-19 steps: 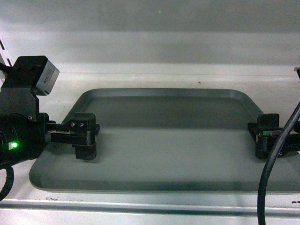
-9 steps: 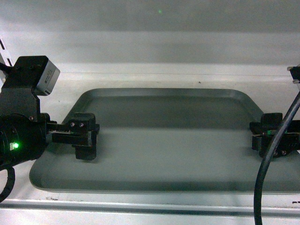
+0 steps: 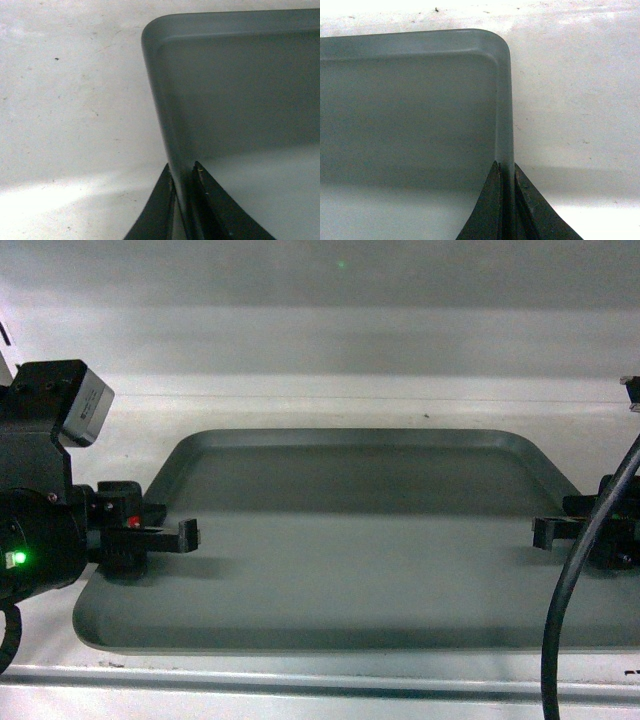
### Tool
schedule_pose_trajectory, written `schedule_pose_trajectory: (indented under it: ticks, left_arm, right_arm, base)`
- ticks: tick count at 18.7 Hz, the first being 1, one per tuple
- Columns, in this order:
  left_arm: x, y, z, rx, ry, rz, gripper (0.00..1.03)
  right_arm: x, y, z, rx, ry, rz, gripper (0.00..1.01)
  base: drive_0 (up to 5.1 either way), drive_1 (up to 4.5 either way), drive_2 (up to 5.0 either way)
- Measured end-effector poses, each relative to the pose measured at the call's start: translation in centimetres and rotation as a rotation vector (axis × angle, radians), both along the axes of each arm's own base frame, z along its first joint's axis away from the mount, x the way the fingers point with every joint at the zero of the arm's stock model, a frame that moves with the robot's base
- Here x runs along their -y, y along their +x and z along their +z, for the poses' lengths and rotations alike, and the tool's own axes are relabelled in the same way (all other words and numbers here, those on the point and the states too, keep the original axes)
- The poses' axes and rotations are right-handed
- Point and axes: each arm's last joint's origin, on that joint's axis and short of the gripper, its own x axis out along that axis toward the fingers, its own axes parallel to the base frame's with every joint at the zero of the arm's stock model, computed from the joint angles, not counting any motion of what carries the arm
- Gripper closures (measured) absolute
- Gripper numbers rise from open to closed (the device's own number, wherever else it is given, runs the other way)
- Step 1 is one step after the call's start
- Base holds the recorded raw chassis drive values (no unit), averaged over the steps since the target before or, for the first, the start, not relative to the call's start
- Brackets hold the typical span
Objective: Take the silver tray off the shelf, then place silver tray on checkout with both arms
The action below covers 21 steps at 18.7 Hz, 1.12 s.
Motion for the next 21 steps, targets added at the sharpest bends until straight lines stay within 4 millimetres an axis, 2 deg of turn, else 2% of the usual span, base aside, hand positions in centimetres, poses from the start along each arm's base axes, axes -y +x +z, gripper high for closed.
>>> schedule_pose_trajectory:
  ticks: [1, 2, 10, 14, 21]
  left_arm:
    - [-0.1, 0.0, 0.1, -0.007, -0.039, 0.031, 0.98]
    - [-0.1, -0.1, 0.2, -0.011, -0.065, 0.042, 0.99]
    - [0.1, -1.0, 1.0, -0.034, -0.066, 0.048, 1.0]
    - [0.3, -1.2, 1.5, -0.052, -0.055, 0.04, 1.0]
    - [0.5, -1.5, 2.5, -0.032, -0.025, 0.031, 1.0]
  right_arm:
    - [0.0, 0.0, 0.0, -0.001, 0.008, -0.003, 0.98]
    - [0.0, 0.0, 0.0, -0.002, 0.01, -0.005, 0.98]
    - [0.1, -0.5, 0.6, -0.037, -0.01, -0.01, 0.98]
    - [0.3, -1.2, 1.7, -0.075, -0.044, -0.017, 0.98]
    - [0.3, -2.1, 4.1, -0.044, -0.048, -0.026, 0.98]
  base:
    - [0.0, 0.0, 0.0]
    - [0.0, 0.0, 0.0]
    - [0.0, 0.0, 0.0]
    - [0.0, 0.0, 0.0]
    - [0.0, 0.0, 0.0]
